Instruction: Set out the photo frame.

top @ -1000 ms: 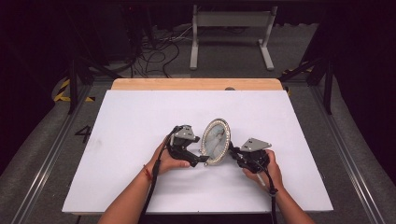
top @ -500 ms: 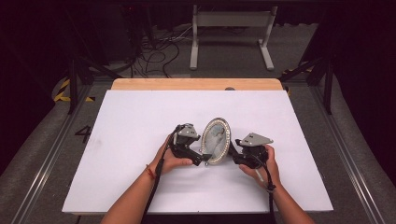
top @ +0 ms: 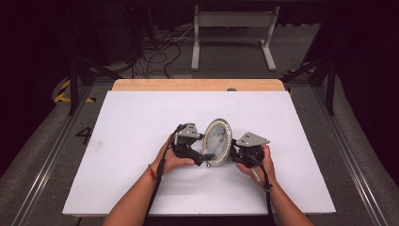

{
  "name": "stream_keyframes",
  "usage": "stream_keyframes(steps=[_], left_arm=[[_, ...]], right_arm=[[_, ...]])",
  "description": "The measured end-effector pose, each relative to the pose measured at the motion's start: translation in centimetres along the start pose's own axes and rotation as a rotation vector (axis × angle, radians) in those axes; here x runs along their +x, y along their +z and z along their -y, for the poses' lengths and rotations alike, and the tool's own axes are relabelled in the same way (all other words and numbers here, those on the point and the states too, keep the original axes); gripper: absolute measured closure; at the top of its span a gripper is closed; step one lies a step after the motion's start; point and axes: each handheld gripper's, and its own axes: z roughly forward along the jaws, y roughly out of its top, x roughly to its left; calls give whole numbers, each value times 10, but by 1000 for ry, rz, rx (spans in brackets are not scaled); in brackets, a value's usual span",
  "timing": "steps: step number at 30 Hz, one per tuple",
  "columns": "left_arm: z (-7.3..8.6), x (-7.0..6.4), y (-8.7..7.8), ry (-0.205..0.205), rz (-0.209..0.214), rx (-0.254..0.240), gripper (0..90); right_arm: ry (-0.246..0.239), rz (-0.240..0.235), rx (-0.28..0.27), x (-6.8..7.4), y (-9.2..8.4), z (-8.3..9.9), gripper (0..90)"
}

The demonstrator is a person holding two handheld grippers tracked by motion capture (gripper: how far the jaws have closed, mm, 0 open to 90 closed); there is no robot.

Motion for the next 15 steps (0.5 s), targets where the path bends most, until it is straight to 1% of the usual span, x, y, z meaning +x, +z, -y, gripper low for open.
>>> stream_keyframes(steps=[2,3,4,5,6,7,9,11,12,14,15], left_arm=[[1,1,-1,-9,4,2,113],[1,2,-2,1,-17,9,112],[1,3,-2,1,-30,10,110],[1,6,-2,-10,-27,18,107],[1,10,-2,-40,-7,18,92],[0,12,-1,-49,-1,20,82],[-1,13,0,-41,4,17,82],[-2,13,2,-25,12,20,81],[-3,13,3,-22,14,22,79],[-1,17,5,-33,46,18,65],[0,18,6,-41,55,14,64]], right_arm=[[-1,-22,-16,-1,0,1,626],[-5,-31,-22,-2,0,2,627],[-7,-38,-25,-2,0,2,627],[-10,-42,-27,-1,0,2,628],[-9,-48,-32,-1,1,2,628],[-11,-53,-38,0,1,2,631],[-20,-51,-35,0,1,2,630],[-18,-55,-38,-1,1,3,632],[-29,-49,-35,0,1,2,634],[-37,-43,-28,1,1,2,641],[-48,-38,-23,1,1,2,644]])
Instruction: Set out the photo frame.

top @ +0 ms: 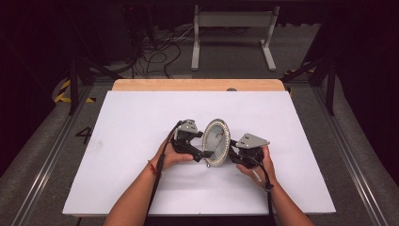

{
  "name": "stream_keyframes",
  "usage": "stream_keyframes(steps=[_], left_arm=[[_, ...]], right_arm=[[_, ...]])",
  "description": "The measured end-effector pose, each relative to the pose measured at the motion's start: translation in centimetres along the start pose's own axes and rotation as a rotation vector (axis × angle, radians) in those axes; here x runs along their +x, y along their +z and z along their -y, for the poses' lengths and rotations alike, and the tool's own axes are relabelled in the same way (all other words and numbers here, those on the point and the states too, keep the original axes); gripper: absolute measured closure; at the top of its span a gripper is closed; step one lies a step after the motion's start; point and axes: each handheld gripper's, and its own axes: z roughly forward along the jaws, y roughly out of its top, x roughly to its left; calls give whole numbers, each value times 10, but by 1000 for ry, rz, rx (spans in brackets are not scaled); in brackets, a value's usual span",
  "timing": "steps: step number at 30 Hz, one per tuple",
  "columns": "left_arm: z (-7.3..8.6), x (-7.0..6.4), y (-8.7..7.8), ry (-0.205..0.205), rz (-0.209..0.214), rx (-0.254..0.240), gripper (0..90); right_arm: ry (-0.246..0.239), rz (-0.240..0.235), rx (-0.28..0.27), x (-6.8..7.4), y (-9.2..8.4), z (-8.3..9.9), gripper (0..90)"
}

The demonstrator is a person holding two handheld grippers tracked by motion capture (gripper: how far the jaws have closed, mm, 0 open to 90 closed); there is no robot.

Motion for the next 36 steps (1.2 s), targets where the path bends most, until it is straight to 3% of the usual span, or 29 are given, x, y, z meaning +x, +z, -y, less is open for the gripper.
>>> stream_keyframes(steps=[2,3,4,6,19,24,28,30,32,34,36], left_arm=[[1,2,0,2,23,2,94],[2,2,2,4,60,19,94],[2,2,2,4,60,19,95],[2,0,4,34,89,44,115],[5,-13,-3,81,28,96,219],[9,-23,-7,95,29,114,248],[11,-29,-11,114,5,103,253],[11,-31,-14,115,-26,58,264],[11,-31,-17,96,-54,16,284],[10,-28,-17,97,-65,5,294],[11,-25,-15,75,-52,-4,290]], right_arm=[[-2,2,-2,0,0,0,644],[-3,3,0,0,0,0,646],[-3,3,0,0,0,0,646],[-2,0,4,0,0,0,642],[6,-17,30,-4,1,0,634],[17,-11,45,-6,3,1,645],[29,-17,48,-7,3,2,616],[33,-17,56,-8,2,3,568],[46,-38,61,-9,-1,6,548],[30,-37,79,-10,-4,7,566],[29,-38,80,-11,-8,8,584]])
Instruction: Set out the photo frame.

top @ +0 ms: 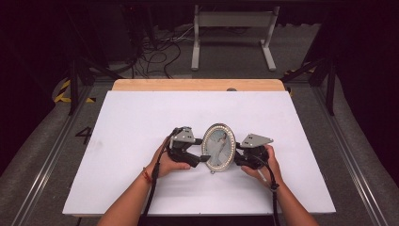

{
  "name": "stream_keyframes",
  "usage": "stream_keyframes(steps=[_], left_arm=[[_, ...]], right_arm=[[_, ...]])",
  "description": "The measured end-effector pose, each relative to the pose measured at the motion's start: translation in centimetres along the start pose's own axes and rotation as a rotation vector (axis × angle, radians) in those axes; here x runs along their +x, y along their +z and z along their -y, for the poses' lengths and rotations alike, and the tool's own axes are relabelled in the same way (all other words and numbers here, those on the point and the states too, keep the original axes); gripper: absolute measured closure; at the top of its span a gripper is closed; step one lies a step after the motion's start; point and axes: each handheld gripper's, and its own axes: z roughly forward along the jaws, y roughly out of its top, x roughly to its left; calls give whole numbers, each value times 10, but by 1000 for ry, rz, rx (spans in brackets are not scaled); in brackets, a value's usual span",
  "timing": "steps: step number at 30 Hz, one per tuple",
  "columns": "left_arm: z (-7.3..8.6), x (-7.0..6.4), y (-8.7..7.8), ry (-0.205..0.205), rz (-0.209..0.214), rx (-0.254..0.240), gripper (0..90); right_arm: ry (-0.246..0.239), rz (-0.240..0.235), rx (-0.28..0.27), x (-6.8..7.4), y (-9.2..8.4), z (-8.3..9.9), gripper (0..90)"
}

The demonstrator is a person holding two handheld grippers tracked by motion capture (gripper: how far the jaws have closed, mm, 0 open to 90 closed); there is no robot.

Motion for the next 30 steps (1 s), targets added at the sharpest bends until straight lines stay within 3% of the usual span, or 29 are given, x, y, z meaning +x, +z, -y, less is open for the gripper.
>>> stream_keyframes(steps=[3,4,7,10,12,17,25,30], left_arm=[[-1,2,2,0,-4,-3,284],[-2,4,5,-1,13,-9,290],[-4,3,8,21,21,-19,359],[-4,4,6,29,22,-30,396],[-2,7,3,9,18,-31,490],[0,7,0,10,4,0,590],[0,2,-1,19,-29,8,597],[1,2,0,2,-42,-4,570]], right_arm=[[0,-2,-2,-1,-5,1,628],[-8,-3,0,-2,-8,3,675],[-26,1,0,1,-10,5,733],[-40,19,5,3,-9,6,739],[-45,25,0,3,-9,8,741],[-41,40,5,1,-6,4,738],[13,32,2,-4,-3,6,675],[8,35,7,-7,-9,8,657]])
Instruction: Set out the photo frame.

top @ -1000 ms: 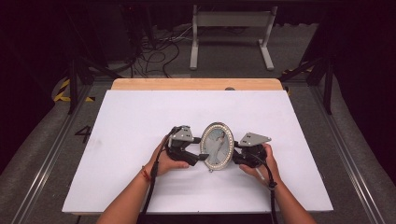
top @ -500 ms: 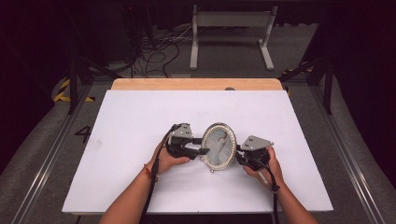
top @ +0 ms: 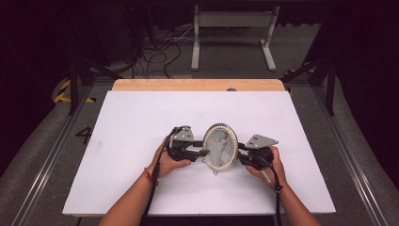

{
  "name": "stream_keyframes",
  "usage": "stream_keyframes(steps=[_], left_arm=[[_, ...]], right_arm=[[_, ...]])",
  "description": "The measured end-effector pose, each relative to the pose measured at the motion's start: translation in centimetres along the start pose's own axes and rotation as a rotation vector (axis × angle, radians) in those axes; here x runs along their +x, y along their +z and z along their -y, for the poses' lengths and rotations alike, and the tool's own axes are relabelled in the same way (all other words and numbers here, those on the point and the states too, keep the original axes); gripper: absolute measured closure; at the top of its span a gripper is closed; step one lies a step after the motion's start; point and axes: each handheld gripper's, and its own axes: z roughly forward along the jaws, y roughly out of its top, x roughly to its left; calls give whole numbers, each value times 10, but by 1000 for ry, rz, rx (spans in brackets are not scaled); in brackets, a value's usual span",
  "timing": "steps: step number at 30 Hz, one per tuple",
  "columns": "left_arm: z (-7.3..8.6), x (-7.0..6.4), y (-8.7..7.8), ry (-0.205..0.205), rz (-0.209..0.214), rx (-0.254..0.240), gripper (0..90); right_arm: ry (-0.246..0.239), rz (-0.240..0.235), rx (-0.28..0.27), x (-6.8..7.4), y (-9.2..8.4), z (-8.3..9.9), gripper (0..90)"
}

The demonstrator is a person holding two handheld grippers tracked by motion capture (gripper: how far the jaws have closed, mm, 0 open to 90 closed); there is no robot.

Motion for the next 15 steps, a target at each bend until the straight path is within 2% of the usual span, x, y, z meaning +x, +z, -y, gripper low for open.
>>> stream_keyframes(steps=[2,4,8,9,11,12,15], left_arm=[[-1,1,3,-24,0,-5,428],[-1,1,4,-32,1,-16,393],[-3,0,5,-44,20,-36,387],[-3,0,8,-33,52,-18,389],[-4,-1,9,-23,55,-6,402],[-4,-2,11,-7,70,13,421],[-3,-1,9,5,68,9,483]], right_arm=[[-9,-4,1,-1,-3,1,682],[-12,-6,0,-1,-3,2,706],[-19,-14,14,-1,-2,4,746],[-23,-10,17,-1,-1,5,740],[-19,1,25,-1,-1,6,730],[-17,2,23,-1,0,6,729],[-20,7,28,-1,1,7,739]])
